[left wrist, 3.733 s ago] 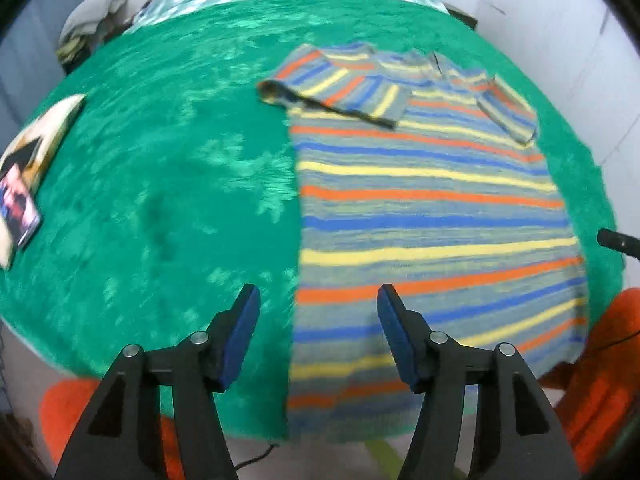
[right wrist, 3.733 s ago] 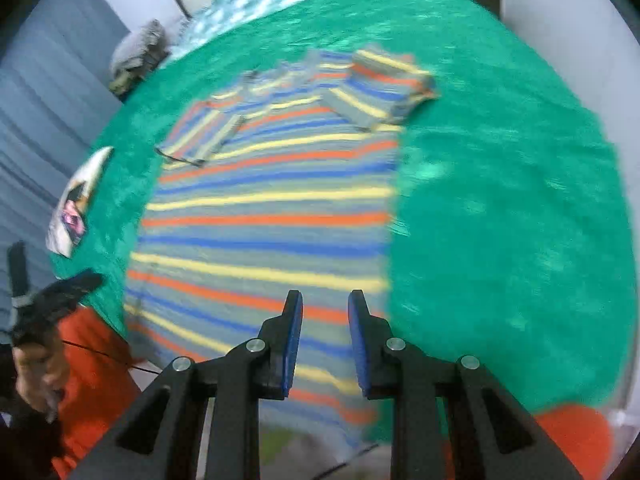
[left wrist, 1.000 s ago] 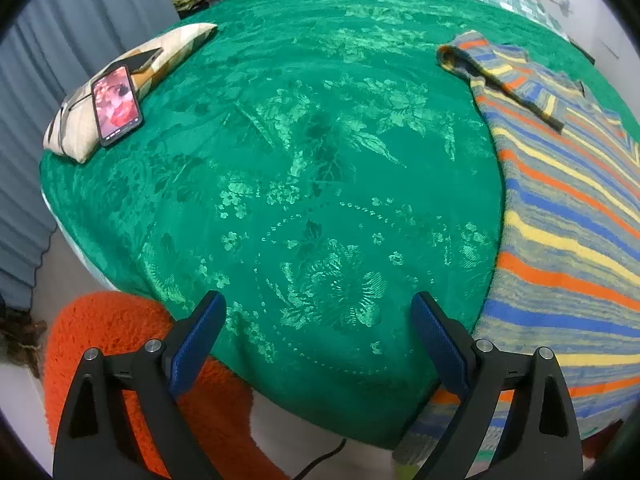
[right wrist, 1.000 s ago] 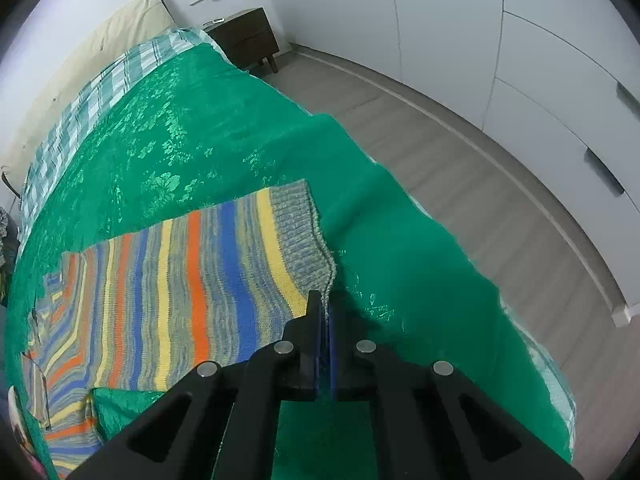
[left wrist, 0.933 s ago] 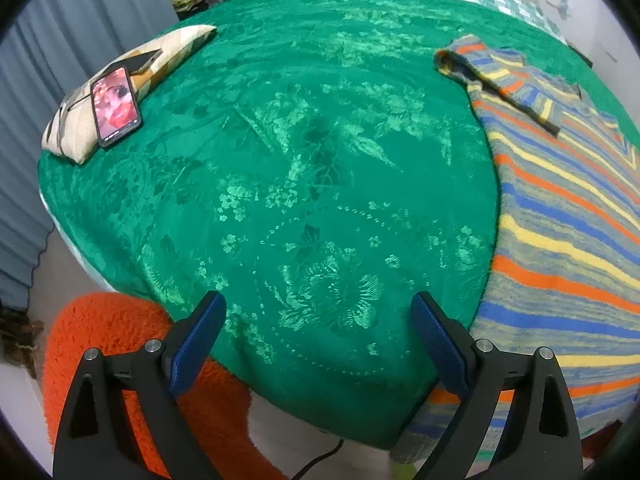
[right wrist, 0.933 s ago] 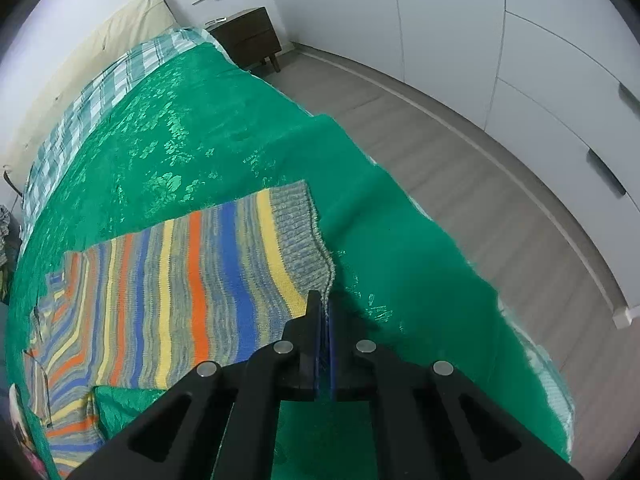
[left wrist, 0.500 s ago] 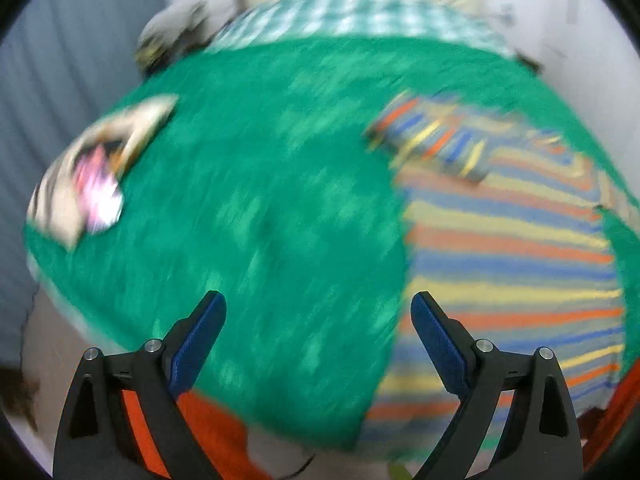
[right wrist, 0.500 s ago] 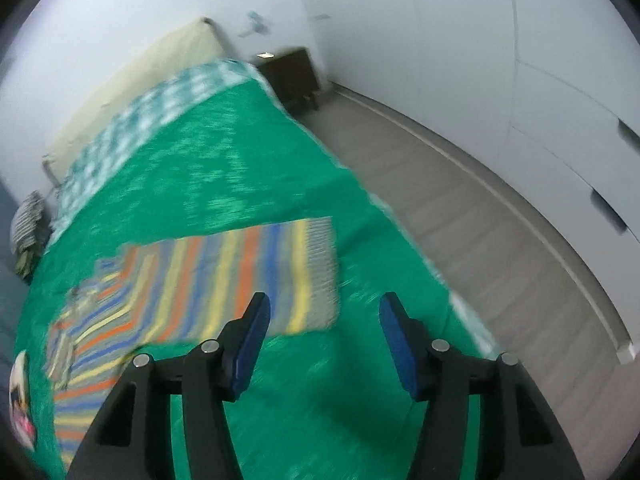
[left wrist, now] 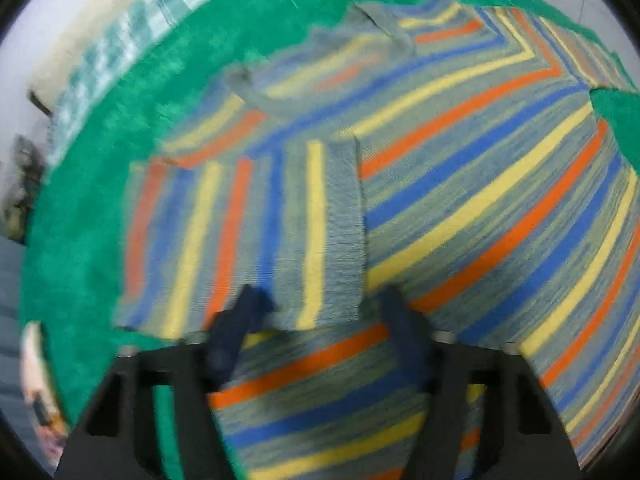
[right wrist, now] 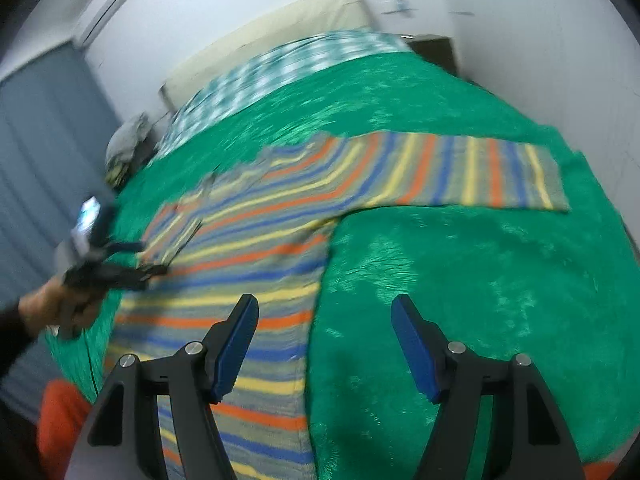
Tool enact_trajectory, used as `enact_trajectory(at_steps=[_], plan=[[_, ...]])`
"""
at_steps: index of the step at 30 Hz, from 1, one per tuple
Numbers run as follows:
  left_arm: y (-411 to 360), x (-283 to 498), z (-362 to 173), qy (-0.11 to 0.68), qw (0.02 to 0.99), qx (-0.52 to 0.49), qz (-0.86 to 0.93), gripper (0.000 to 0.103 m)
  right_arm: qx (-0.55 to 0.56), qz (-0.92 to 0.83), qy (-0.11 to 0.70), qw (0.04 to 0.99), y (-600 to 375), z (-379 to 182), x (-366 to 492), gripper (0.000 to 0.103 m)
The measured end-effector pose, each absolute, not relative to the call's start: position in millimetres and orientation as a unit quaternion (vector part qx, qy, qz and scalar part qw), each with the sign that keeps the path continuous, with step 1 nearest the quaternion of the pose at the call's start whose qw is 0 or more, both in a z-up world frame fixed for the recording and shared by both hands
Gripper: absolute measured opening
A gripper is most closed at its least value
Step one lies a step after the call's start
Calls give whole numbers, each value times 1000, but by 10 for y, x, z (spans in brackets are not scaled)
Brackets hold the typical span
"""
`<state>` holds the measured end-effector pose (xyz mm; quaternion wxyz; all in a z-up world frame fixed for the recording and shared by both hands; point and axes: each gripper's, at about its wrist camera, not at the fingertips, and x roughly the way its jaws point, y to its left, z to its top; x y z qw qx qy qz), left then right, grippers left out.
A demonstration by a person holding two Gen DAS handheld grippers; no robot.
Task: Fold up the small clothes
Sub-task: 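Grasp the other sleeve cuff with the left gripper, pull outward, release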
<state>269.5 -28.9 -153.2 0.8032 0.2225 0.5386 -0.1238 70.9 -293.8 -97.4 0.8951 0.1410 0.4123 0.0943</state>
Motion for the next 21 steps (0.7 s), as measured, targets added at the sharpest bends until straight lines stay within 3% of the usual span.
enact_trajectory(at_steps=[1, 2, 8, 11, 15, 21], plan=[[-227, 2717, -1520, 537, 811, 200, -120, 22, 128, 98, 414, 896, -2905, -996, 714, 69], [-161, 2732, -1487, 537, 817, 186, -104, 6, 122, 101, 417, 895, -2890, -1018, 712, 69], [1340, 2642, -853, 482, 872, -81, 16, 5, 135, 109, 420, 891, -2895, -1092, 684, 68], [2438, 2425, -871, 460, 849, -214, 147, 4, 134, 118, 424, 888, -2848, -1112, 682, 69], [3107, 2177, -1189, 482, 808, -243, 235, 4, 126, 129, 437, 881, -2753, -1179, 753, 69], [3156, 2041, -1344, 487, 797, -260, 245, 4, 95, 143, 453, 875, -2574, -1255, 748, 68]])
